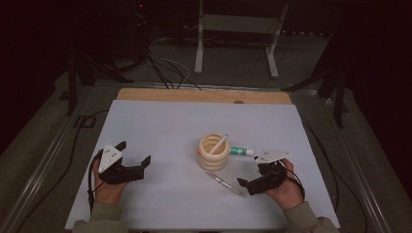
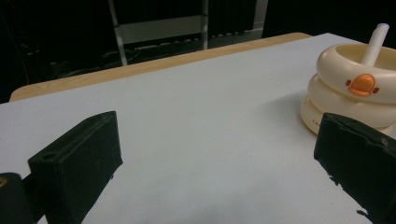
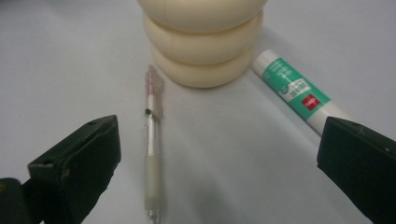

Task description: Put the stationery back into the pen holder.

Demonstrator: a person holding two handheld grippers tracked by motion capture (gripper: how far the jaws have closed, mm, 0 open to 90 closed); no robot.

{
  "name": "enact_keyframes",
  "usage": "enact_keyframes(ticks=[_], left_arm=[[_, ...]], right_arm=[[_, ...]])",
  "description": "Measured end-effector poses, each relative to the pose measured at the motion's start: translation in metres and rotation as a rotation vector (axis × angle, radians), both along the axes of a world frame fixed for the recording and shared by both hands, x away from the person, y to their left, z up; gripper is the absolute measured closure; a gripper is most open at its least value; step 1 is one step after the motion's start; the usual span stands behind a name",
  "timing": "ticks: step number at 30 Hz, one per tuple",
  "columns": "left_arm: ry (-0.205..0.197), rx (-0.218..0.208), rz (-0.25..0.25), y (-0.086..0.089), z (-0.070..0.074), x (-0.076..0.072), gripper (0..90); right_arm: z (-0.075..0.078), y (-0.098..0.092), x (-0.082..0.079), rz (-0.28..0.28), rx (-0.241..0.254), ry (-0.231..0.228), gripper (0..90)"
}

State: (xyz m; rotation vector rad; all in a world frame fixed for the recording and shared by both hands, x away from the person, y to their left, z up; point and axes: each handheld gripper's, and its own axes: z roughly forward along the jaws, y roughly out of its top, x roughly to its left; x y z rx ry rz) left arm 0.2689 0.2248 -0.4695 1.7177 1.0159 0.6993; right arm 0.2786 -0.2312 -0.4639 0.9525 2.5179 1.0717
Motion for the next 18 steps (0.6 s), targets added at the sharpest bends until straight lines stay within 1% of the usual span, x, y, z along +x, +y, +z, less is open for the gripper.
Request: enact_keyframes(ticks=[2,6,18], left_arm=[[0.0,0.0,0.0,0.0,0.0,0.0,1.4],[0.0,0.001,-0.001,0.0,0.0,0.0,1.4],[0.002,0.002,-0.004,-0.002,-0.001,0.0,1.4]], right_arm=[[-0.001,0.001,-0.001,0.006,-0.001,0.012,0.2],[-0.004,0.005,-0.002,0.023,-0.019,0.033,0.2],[-0.012,0.012,-0.004,0.045,-0.056,0.089,0.2]])
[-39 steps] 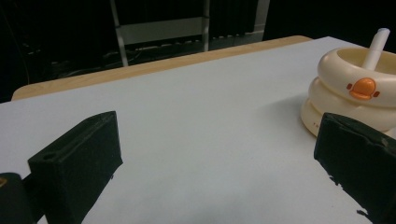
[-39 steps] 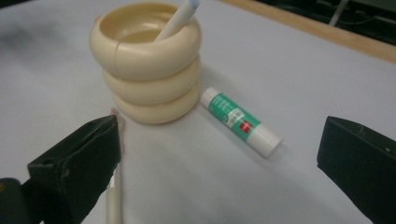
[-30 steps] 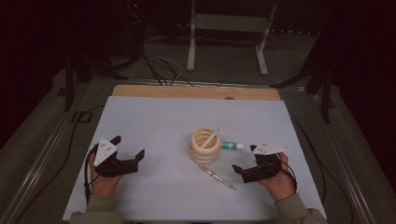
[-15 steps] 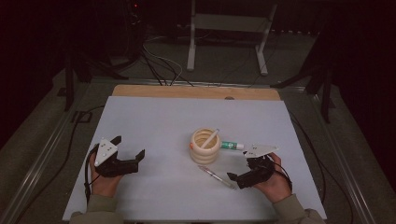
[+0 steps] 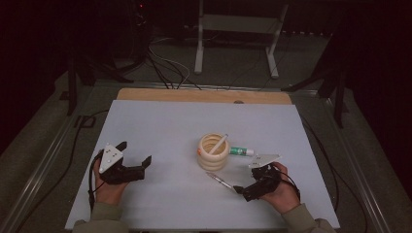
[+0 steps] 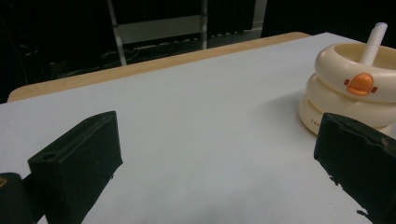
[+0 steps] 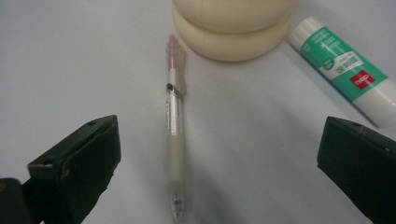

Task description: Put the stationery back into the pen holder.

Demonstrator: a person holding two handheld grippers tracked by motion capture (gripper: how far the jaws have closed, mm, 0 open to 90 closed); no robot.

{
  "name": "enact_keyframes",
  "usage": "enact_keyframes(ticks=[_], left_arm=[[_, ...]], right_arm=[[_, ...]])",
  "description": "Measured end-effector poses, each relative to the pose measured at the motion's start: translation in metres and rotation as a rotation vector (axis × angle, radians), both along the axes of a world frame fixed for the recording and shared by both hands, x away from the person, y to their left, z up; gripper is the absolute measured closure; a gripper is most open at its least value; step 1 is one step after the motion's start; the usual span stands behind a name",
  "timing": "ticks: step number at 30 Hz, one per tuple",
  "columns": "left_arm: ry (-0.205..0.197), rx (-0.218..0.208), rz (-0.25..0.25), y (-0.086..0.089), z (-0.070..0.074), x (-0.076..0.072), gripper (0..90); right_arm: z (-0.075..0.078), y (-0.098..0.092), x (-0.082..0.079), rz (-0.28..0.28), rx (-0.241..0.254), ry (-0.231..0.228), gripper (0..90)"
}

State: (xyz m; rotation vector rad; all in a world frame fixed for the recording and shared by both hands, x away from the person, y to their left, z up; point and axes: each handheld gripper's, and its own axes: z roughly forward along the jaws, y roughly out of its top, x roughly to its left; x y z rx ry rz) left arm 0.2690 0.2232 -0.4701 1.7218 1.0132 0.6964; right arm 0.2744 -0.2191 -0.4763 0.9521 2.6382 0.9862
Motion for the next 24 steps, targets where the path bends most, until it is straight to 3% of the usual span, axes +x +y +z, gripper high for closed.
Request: enact_keyframes(ticks=[6,12,19,24], left_arm=[[0.002,0.0,0.0,0.0,0.0,0.0,1.4],[0.003,0.001,-0.001,0.0,-0.001,0.001,1.4],[0.006,0.004,-0.001,-0.001,-0.001,0.001,1.4],[0.008,0.007,-0.001,0.0,-0.002,0.001,1.4]], right_arm=[[-0.003,0.003,-0.001,-0.002,-0.019,0.022,0.6],[-0.005,0.007,-0.003,0.006,-0.059,0.034,19.2],[-0.013,0.014,-0.005,0.094,-0.095,0.055,56.0],[-0.022,0.022,-0.008,0.133,-0.166,0.073,68.2]])
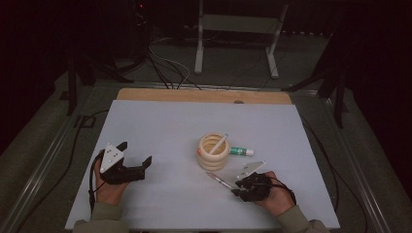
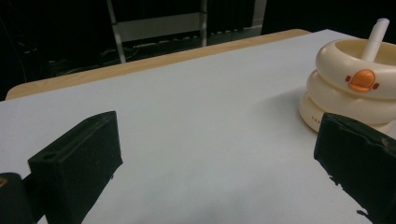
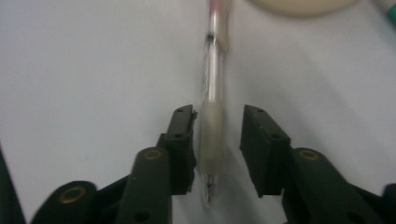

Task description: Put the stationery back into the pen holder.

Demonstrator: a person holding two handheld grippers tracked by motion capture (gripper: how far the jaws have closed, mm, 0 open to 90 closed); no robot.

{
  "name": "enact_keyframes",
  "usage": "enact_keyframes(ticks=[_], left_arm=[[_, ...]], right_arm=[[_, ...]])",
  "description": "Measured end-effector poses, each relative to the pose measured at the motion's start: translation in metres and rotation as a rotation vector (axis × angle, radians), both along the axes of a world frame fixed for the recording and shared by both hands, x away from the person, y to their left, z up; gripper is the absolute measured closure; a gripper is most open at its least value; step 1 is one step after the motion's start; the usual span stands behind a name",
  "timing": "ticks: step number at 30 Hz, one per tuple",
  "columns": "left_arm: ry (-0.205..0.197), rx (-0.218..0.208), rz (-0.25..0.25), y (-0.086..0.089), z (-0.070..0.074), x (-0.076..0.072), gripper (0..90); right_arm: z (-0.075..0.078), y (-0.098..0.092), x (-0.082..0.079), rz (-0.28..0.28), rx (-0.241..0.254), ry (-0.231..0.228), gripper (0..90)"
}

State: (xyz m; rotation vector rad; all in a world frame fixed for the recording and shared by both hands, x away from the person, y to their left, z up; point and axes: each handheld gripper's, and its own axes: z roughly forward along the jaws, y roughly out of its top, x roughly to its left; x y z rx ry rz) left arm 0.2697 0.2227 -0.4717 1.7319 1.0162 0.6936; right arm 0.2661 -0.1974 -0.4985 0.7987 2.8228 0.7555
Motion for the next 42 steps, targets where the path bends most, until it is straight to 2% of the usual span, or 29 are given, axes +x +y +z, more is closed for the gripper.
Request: enact_keyframes(ticks=[2,3,5,8,20,42], left_arm=[[0.0,0.0,0.0,0.0,0.0,0.0,1.4],[0.001,0.001,0.0,0.0,0.0,0.0,1.4],[0.001,0.003,-0.003,-0.001,0.0,0.0,1.4],[0.001,0.004,-0.003,-0.001,0.0,0.0,1.4],[0.001,0.005,-0.002,-0.001,0.0,0.0,1.4],[0.0,0.004,-0.003,-0.001,0.0,0.0,1.4]], right_arm=[[-0.001,0.001,-0.001,0.004,-0.011,-0.011,69.1],[-0.001,0.001,-0.003,0.008,-0.018,-0.015,77.9],[-0.001,0.002,-0.005,0.018,-0.024,-0.022,80.8],[-0.001,0.002,-0.004,0.024,-0.03,-0.026,81.3],[-0.002,-0.003,-0.006,0.044,-0.001,-0.046,81.4],[0.008,-0.005,-0.012,0.053,0.05,-0.051,81.3]])
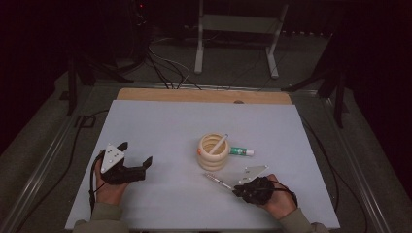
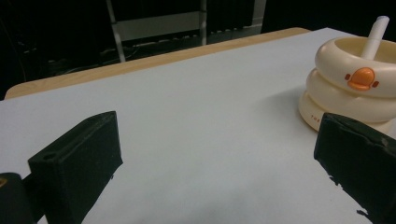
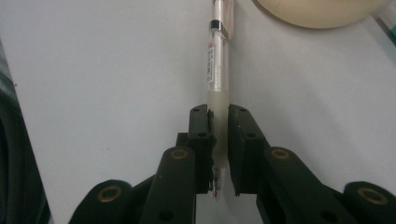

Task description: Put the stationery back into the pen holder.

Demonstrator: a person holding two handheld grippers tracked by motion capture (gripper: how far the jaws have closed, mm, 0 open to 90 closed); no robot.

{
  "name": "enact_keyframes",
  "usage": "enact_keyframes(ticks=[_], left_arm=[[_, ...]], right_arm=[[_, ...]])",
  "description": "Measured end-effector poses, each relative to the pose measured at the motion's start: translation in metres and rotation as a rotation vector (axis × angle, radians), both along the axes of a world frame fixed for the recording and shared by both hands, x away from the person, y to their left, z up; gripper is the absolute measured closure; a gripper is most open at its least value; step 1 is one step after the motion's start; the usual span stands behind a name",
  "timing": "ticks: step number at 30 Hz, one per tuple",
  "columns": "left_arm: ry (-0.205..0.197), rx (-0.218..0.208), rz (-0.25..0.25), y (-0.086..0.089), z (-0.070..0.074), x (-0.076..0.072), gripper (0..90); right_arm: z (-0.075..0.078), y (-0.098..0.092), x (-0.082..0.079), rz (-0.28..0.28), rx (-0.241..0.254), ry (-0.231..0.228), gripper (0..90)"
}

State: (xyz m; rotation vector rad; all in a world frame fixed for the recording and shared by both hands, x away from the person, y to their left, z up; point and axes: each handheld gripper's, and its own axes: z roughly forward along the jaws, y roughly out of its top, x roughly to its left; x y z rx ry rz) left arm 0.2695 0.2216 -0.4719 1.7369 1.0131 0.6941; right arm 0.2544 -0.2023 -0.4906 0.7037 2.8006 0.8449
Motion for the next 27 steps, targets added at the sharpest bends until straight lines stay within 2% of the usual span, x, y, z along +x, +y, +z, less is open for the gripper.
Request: enact_keyframes(ticks=[27], left_arm=[[0.002,0.004,-0.001,-0.001,-0.001,0.0,1.4]], right_arm=[[0.015,-0.002,-0.003,0.004,0.037,-0.023,81.3]])
